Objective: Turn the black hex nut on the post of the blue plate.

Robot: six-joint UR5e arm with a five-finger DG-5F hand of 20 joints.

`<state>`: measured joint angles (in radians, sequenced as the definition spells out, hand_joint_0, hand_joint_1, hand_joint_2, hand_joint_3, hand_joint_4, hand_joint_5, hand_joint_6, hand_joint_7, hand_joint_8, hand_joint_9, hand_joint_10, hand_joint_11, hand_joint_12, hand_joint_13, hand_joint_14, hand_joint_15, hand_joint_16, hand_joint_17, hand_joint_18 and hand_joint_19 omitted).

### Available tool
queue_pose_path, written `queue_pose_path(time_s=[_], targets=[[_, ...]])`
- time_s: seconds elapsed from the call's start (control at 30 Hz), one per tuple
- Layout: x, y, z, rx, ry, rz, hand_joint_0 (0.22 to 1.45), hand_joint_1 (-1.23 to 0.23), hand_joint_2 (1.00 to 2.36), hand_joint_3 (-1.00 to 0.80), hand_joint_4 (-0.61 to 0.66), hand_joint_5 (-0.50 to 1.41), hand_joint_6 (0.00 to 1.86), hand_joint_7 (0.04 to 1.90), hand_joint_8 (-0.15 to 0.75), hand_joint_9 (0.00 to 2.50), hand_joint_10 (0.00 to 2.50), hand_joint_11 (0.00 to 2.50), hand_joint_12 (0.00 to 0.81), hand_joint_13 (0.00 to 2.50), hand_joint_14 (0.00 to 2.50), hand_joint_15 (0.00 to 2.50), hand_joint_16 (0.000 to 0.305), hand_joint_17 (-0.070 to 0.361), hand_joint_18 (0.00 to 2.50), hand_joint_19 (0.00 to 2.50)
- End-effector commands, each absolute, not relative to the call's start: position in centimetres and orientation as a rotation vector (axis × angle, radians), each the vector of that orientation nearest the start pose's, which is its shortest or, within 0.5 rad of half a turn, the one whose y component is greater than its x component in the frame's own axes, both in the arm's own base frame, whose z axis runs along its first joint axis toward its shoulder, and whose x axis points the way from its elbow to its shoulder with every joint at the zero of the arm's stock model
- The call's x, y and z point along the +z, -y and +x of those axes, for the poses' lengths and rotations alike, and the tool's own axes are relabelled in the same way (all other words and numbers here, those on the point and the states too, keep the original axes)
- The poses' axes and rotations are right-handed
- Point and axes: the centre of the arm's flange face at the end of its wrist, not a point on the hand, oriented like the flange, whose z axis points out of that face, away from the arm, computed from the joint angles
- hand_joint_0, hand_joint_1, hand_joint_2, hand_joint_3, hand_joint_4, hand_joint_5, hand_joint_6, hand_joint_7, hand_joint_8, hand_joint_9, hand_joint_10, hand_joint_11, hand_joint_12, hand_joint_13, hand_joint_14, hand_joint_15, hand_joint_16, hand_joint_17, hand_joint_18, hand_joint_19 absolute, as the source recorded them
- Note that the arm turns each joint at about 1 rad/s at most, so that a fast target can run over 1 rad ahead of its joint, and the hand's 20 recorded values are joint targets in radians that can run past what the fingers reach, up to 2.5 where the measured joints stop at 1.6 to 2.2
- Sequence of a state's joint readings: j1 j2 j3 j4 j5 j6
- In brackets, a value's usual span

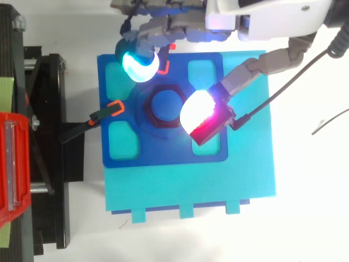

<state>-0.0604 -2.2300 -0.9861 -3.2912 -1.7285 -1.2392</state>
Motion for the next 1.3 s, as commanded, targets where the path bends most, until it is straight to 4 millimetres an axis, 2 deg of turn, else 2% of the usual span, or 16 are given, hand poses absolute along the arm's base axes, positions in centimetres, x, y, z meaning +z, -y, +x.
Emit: queue_pose_path(time_s=[0.0,0.07,0.17,0.33,0.67,1.0,1.1,1.27], targets=[[35.3,15.4,71.9,0.339,-1.782,0.238,0.45,-0.37,1.0,-0.5,0.19,-0.24,0.5,0.85,0.241,0.1,0.0,0.0,0.39,0.08,0.0,0.02,0.062,0.139,0.0,0.11],[35.3,15.1,72.1,0.338,-1.777,0.238,0.44,-0.39,1.0,-0.5,0.19,-0.24,0.5,0.85,0.243,0.1,0.0,0.0,0.393,0.08,0.0,0.02,0.063,0.141,0.0,0.11],[35.2,14.5,72.4,0.333,-1.768,0.237,0.4,-0.48,1.0,-0.5,0.2,-0.24,0.5,0.85,0.26,0.11,0.0,0.0,0.413,0.09,0.0,0.02,0.067,0.15,0.0,0.11],[34.2,13.0,73.0,0.324,-1.743,0.239,0.36,-0.57,1.0,-0.5,0.21,-0.25,0.5,0.84,0.272,0.11,0.0,0.0,0.429,0.11,0.0,0.03,0.07,0.157,0.0,0.12],[33.2,11.2,73.1,0.314,-1.75,0.243,0.39,-0.71,1.0,-0.5,0.19,-0.25,0.5,0.84,0.251,0.11,0.0,0.0,0.411,0.13,0.0,0.01,0.065,0.146,0.04,0.09],[31.8,10.5,73.2,0.312,-1.738,0.238,0.46,-0.72,1.0,-0.5,0.16,-0.26,0.5,0.84,0.223,0.12,0.0,0.0,0.375,0.14,0.0,0.01,0.057,0.128,0.05,0.09],[31.7,10.5,73.2,0.309,-1.738,0.234,0.47,-0.75,1.0,-0.5,0.17,-0.24,0.5,0.81,0.239,0.2,0.0,0.0,0.382,0.22,0.0,0.0,0.058,0.13,0.15,0.03],[31.7,10.5,73.2,0.303,-1.736,0.226,0.46,-0.67,1.0,-0.5,0.18,-0.24,0.5,0.82,0.245,0.21,0.0,0.0,0.387,0.23,0.0,0.0,0.058,0.131,0.17,0.03]])
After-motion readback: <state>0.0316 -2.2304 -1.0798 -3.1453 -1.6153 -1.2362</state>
